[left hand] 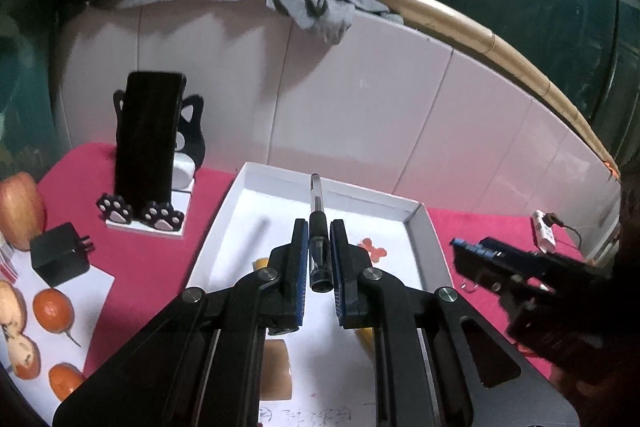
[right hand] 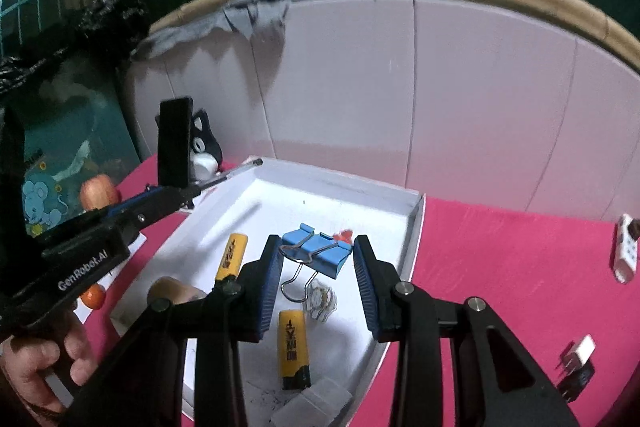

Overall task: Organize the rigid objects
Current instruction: 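Carry the black pen and blue binder clip over the white tray with both tools, then lower the pen and binder clip into the tray and open both tools, then withdraw both tools from the tray toward the red lighter and black charger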

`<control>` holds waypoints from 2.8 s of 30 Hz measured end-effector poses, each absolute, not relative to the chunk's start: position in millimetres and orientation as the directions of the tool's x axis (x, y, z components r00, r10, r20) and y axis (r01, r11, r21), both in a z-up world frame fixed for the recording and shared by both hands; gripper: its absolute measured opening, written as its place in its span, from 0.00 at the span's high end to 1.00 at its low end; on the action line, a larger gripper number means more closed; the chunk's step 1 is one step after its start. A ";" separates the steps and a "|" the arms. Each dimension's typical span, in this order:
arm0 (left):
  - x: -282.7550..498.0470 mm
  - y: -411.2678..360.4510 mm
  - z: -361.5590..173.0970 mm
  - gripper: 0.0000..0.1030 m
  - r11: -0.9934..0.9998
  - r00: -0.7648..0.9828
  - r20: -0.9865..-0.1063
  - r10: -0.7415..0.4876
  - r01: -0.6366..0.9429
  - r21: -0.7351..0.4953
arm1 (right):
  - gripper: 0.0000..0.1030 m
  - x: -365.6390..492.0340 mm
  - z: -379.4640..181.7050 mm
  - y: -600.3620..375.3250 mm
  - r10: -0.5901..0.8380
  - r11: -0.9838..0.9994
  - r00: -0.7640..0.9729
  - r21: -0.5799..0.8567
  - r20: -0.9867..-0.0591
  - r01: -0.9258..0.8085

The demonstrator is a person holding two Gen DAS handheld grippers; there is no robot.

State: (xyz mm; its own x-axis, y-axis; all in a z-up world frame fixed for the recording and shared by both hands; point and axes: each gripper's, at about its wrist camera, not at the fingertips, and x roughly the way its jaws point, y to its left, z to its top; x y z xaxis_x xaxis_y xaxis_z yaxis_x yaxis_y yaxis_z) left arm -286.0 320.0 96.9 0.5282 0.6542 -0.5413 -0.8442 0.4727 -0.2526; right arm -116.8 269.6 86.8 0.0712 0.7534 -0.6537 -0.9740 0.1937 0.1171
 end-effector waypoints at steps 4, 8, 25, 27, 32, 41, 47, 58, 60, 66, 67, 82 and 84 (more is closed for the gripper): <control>-283.5 325.1 86.5 0.90 0.468 0.523 -0.565 0.638 -0.846 -0.255 | 0.65 -117.7 73.1 275.4 0.733 0.195 0.063 0.120 -0.677 -0.974; -280.7 328.6 76.2 0.90 0.468 0.523 -0.587 0.619 -0.845 -0.258 | 0.65 -119.6 60.5 282.5 0.712 0.194 0.057 0.118 -0.699 -0.974; -292.6 325.9 71.4 0.14 0.390 0.470 -0.595 0.653 -0.881 -0.268 | 0.12 -130.0 36.7 275.0 0.697 0.177 0.046 0.109 -0.716 -0.978; -292.9 324.1 72.8 0.11 0.377 0.451 -0.596 0.665 -0.891 -0.253 | 0.12 -133.7 40.2 272.2 0.707 0.169 0.056 0.091 -0.705 -0.981; -296.4 318.7 77.5 0.00 0.347 0.416 -0.592 0.690 -0.908 -0.234 | 0.08 -139.5 49.8 262.7 0.732 0.164 0.086 0.053 -0.676 -0.985; -297.5 299.1 89.9 0.00 0.359 0.443 -0.569 0.693 -0.896 -0.261 | 0.08 -119.4 67.6 225.3 0.768 0.214 0.126 0.066 -0.628 -0.975; -279.7 270.6 102.9 0.00 0.428 0.514 -0.526 0.678 -0.857 -0.286 | 0.08 -69.9 74.2 171.4 0.784 0.356 0.222 0.127 -0.579 -0.926; -209.8 216.5 97.0 0.00 0.594 0.637 -0.539 0.552 -0.754 -0.282 | 0.08 10.8 53.0 83.3 0.726 0.582 0.373 0.228 -0.577 -0.780; -202.8 207.5 92.2 0.00 0.613 0.650 -0.546 0.529 -0.737 -0.284 | 0.08 22.1 45.2 70.2 0.707 0.617 0.393 0.240 -0.588 -0.750; -167.1 174.0 70.6 0.00 0.693 0.671 -0.602 0.433 -0.675 -0.254 | 0.08 51.9 22.8 34.0 0.646 0.701 0.430 0.268 -0.630 -0.661; -159.4 168.7 66.8 0.00 0.709 0.676 -0.613 0.410 -0.658 -0.251 | 0.08 56.3 19.5 28.6 0.637 0.712 0.433 0.273 -0.638 -0.647; -25.5 134.8 30.9 0.00 0.947 0.696 -0.699 0.163 -0.308 -0.086 | 0.07 90.3 -14.8 -20.7 0.661 0.726 0.381 0.421 -0.646 -0.544; -9.7 133.6 19.5 0.00 0.955 0.665 -0.730 0.157 -0.289 -0.058 | 0.07 91.3 -15.1 -22.5 0.671 0.719 0.378 0.435 -0.638 -0.541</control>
